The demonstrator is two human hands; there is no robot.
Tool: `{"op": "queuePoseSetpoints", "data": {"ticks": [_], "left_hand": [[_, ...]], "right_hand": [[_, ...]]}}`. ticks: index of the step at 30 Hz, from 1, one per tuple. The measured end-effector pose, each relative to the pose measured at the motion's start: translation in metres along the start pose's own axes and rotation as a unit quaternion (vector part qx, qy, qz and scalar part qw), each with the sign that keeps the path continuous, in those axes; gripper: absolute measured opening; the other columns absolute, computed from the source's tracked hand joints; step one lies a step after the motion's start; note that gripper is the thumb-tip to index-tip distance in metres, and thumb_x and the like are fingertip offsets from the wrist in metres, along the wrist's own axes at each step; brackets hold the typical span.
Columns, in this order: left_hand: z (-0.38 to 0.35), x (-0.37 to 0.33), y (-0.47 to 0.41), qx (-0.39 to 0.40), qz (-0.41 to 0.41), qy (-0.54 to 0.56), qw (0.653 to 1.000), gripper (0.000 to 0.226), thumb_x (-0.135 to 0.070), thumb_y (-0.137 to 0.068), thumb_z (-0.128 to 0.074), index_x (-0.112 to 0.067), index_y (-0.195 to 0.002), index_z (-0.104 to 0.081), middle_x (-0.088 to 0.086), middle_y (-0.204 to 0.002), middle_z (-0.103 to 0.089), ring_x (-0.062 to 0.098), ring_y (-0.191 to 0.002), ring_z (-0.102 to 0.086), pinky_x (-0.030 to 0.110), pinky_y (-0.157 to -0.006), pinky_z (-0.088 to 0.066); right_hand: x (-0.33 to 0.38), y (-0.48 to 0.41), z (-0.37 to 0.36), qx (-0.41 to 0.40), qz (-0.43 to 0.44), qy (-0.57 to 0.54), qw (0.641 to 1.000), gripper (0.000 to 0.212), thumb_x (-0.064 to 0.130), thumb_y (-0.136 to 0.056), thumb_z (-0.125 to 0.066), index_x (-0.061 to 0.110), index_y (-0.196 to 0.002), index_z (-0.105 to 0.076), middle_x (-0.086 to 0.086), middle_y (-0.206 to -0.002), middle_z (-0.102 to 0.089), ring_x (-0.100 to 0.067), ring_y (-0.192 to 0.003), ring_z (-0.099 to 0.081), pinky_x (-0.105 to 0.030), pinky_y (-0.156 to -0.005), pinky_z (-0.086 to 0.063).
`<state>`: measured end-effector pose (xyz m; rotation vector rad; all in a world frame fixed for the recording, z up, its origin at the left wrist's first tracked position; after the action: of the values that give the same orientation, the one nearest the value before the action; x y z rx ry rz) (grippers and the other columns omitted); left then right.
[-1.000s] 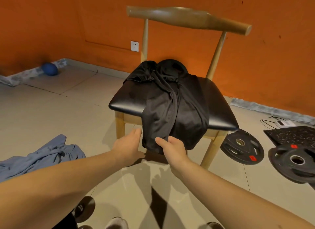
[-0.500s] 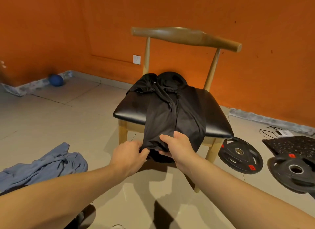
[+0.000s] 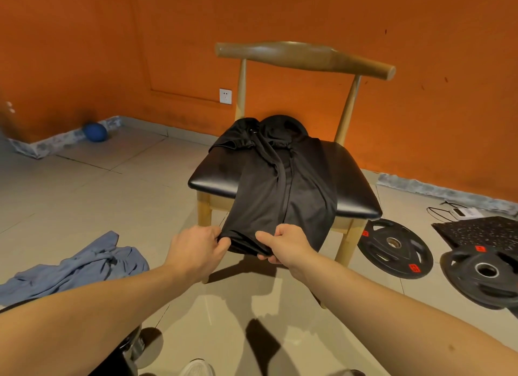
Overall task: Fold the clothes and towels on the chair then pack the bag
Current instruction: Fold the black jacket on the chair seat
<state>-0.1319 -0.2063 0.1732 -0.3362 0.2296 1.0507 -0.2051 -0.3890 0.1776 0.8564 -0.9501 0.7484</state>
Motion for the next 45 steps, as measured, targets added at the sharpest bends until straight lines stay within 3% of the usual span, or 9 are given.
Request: {"op": "queuePoseSetpoints", "data": {"ticks": [6,9,13,19,27,34,38,41,45], "left_hand": [[-0.009,0.007,-0.002,0.058,-0.044,-0.118,0.99,0.027,-0.046,-0.107,-0.04,-0.03,-0.093,-0.058,-0.008,-0.077,-0.059,0.016,-0.075,-0.06,0.03,-0.066,-0.049],[-0.016,0.01,-0.003,0.106,-0.063,-0.188,0.974,0.035,-0.054,-0.106,-0.037,-0.03,-0.095,-0.06,-0.007,-0.082,-0.062,0.017,-0.079,-0.064,0.03,-0.072,-0.053],[-0.022,0.012,-0.008,0.191,-0.073,-0.276,0.939,0.026,-0.032,-0.106,-0.043,-0.02,-0.107,-0.066,0.0,-0.094,-0.065,0.02,-0.085,-0.067,0.032,-0.08,-0.057],[0.032,-0.016,-0.075,0.075,-0.016,-0.147,0.986,0.032,-0.034,-0.102,-0.041,-0.022,-0.082,-0.063,-0.004,-0.074,-0.062,0.012,-0.064,-0.059,0.028,-0.057,-0.048],[0.084,-0.014,-0.217,-0.015,0.08,-0.054,0.995,0.034,-0.038,-0.102,-0.042,-0.015,-0.088,-0.062,0.003,-0.082,-0.062,0.024,-0.074,-0.06,0.036,-0.074,-0.051],[0.041,0.029,-0.344,0.093,0.256,0.148,0.951,0.046,-0.034,-0.103,-0.053,0.001,-0.132,-0.053,0.017,-0.13,-0.06,0.039,-0.113,-0.059,0.041,-0.094,-0.05],[0.014,0.044,-0.379,0.133,0.314,0.316,0.885,0.039,-0.034,-0.099,-0.064,-0.001,-0.119,-0.064,0.017,-0.112,-0.068,0.035,-0.102,-0.068,0.046,-0.096,-0.057],[0.012,0.053,-0.394,0.134,0.302,0.317,0.889,0.03,-0.027,-0.09,-0.077,-0.001,-0.099,-0.066,0.016,-0.096,-0.07,0.031,-0.085,-0.069,0.041,-0.079,-0.06],[0.031,0.051,-0.414,0.066,0.242,0.252,0.935,0.025,-0.021,-0.088,-0.08,-0.001,-0.086,-0.063,0.014,-0.085,-0.064,0.027,-0.075,-0.057,0.036,-0.066,-0.049]], "right_hand": [[-0.009,-0.012,0.001,-0.007,-0.02,0.141,0.99,0.036,0.035,-0.094,-0.073,0.013,-0.079,-0.049,-0.013,-0.076,-0.066,-0.015,-0.055,-0.073,-0.03,-0.059,-0.057],[-0.001,-0.011,0.004,0.02,-0.051,0.186,0.981,0.035,0.04,-0.095,-0.07,0.007,-0.09,-0.061,-0.008,-0.076,-0.071,-0.009,-0.047,-0.066,-0.018,-0.043,-0.046],[0.012,-0.007,0.013,0.064,-0.061,0.31,0.947,0.046,0.053,-0.096,-0.062,0.009,-0.08,-0.063,-0.001,-0.055,-0.065,-0.01,-0.04,-0.058,-0.022,-0.05,-0.048],[0.073,-0.038,0.029,0.04,0.049,0.366,0.928,0.034,0.032,-0.097,-0.061,0.006,-0.078,-0.071,-0.002,-0.056,-0.07,-0.013,-0.05,-0.07,-0.034,-0.075,-0.062],[0.165,-0.147,0.036,-0.028,0.191,0.273,0.943,0.003,0.01,-0.092,-0.065,0.01,-0.09,-0.068,-0.006,-0.085,-0.073,-0.025,-0.078,-0.073,-0.036,-0.077,-0.06],[0.189,-0.262,0.007,0.022,0.247,0.259,0.934,0.032,0.004,-0.088,-0.071,0.013,-0.119,-0.07,-0.005,-0.116,-0.067,-0.021,-0.109,-0.066,-0.033,-0.094,-0.055],[0.197,-0.303,-0.014,0.106,0.226,0.28,0.927,0.057,0.016,-0.084,-0.079,0.011,-0.138,-0.061,-0.007,-0.141,-0.058,-0.02,-0.131,-0.056,-0.035,-0.105,-0.05],[0.197,-0.323,-0.028,0.135,0.209,0.333,0.91,0.086,0.044,-0.08,-0.083,0.012,-0.151,-0.047,-0.008,-0.153,-0.048,-0.027,-0.141,-0.044,-0.044,-0.114,-0.042],[0.199,-0.344,-0.045,0.072,0.213,0.38,0.897,0.049,0.032,-0.089,-0.071,0.012,-0.133,-0.063,-0.011,-0.118,-0.062,-0.037,-0.116,-0.058,-0.046,-0.094,-0.055]]}}
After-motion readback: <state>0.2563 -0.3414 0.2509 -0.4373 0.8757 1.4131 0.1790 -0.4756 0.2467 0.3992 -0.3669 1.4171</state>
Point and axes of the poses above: each hand's wrist, its own y-axis away from the middle knuckle, its own z-axis out of the back of the hand, x = y × z, the point moved 2 cm from there along -y, towards the middle knuckle
